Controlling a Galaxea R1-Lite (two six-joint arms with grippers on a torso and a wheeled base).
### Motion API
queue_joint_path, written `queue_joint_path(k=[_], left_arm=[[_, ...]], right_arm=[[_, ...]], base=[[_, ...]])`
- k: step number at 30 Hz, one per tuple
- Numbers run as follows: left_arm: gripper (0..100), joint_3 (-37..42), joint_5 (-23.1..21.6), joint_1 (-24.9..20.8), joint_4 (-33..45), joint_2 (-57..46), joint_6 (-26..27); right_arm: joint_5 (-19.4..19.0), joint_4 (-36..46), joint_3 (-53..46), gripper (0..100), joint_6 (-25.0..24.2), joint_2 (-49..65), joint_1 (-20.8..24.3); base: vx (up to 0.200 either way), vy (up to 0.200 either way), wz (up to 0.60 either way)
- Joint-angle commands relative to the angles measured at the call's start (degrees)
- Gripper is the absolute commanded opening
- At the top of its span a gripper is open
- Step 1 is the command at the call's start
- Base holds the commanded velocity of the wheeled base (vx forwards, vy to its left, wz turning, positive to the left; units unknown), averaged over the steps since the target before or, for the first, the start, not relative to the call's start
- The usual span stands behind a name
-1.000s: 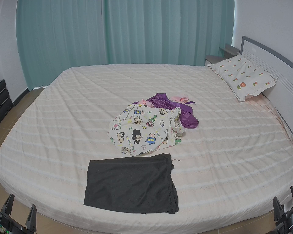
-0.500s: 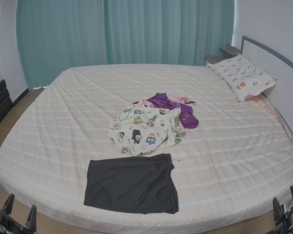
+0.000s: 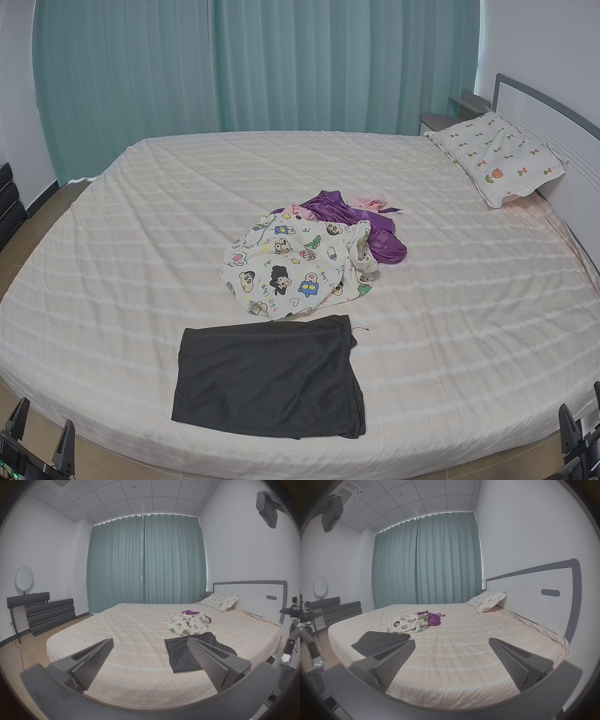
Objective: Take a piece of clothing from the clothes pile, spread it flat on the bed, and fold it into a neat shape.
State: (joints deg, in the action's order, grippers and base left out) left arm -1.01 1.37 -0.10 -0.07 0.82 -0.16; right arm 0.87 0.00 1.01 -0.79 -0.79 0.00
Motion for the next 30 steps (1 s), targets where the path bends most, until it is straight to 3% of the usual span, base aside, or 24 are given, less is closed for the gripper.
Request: queue_joint_path(k=[1, 30], left_arm=[[100, 1.0, 0.0, 0.0, -0.1, -0.6, 0.0], [100, 1.0, 0.0, 0.0, 0.0, -0.6, -0.1]], right_arm=[[-0.1, -0.1, -1.0, 100, 0.3, 0.7, 0.0], [-0.1, -0.1, -1.0, 100, -0.1, 0.7, 0.0]], base=[[0.0, 0.0, 0.0], [0.0, 0.0, 0.0]])
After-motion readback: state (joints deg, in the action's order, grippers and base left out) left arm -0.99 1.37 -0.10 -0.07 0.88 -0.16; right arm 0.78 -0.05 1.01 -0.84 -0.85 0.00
